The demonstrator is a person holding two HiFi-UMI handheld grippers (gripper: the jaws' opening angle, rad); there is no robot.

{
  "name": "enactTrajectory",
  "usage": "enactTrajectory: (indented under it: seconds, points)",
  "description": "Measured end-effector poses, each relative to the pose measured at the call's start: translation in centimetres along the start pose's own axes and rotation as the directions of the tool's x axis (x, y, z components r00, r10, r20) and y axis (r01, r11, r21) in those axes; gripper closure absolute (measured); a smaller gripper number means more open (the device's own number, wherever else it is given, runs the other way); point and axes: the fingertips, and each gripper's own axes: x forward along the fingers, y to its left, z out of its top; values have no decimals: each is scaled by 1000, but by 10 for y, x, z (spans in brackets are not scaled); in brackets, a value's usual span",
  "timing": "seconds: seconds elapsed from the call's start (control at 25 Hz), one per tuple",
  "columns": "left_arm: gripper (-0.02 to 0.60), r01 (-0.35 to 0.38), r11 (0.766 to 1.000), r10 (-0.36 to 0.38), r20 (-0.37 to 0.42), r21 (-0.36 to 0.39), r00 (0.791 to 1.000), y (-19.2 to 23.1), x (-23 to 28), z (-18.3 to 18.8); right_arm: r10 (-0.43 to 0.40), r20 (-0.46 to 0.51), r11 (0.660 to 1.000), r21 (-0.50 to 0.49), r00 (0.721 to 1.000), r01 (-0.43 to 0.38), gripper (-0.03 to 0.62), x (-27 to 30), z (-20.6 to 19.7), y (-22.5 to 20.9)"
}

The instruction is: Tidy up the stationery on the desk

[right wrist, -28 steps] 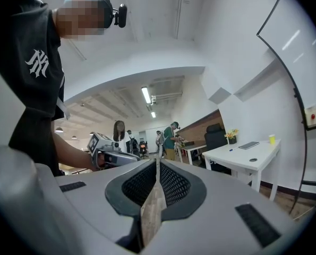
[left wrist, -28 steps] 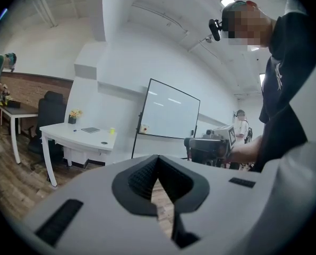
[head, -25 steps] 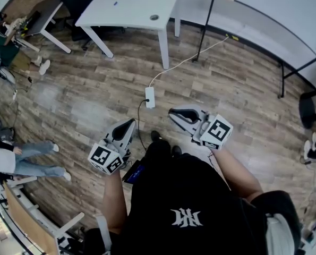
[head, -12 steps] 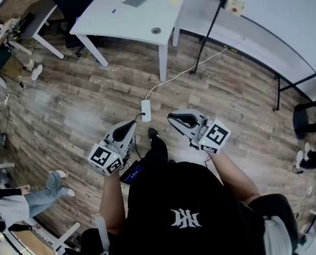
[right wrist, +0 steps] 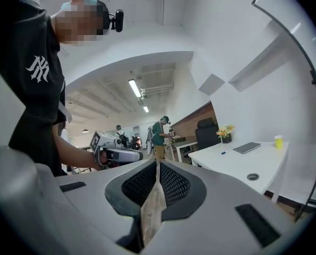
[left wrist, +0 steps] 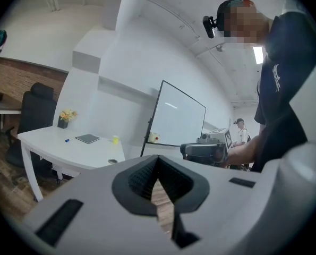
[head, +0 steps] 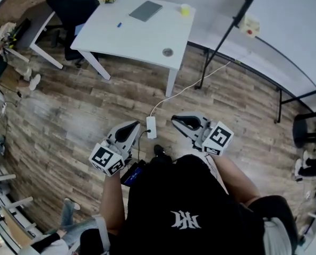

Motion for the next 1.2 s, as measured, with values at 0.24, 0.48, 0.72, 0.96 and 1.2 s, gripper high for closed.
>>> enactTrajectory:
  seconds: [0.24,0.48,0.72,0.96,1.2]
  points:
    - [581,13,1000,-13,-16,-3,1000,58,30,16,-15,8,1000,-23,1000,15,549,40,22,-50]
    - [581,1,1000,-1,-24,3,1000,113,62,35,-23,23,1000,-9,999,23,549,72,36,-107]
    - [581,-8,1000,8,-40,7,999,171,105,51,26,11,1000,-5,1000,-26,549,106,43,-167]
    - [582,-35,999,34,-72,-20,997,220,154,79,60,4,998,34,998,-60,549,130,59,-232]
    - [581,-61,998,59,-88,-18,994,263,193,98,62,9,996,70,998,-62,549,149,69,-294]
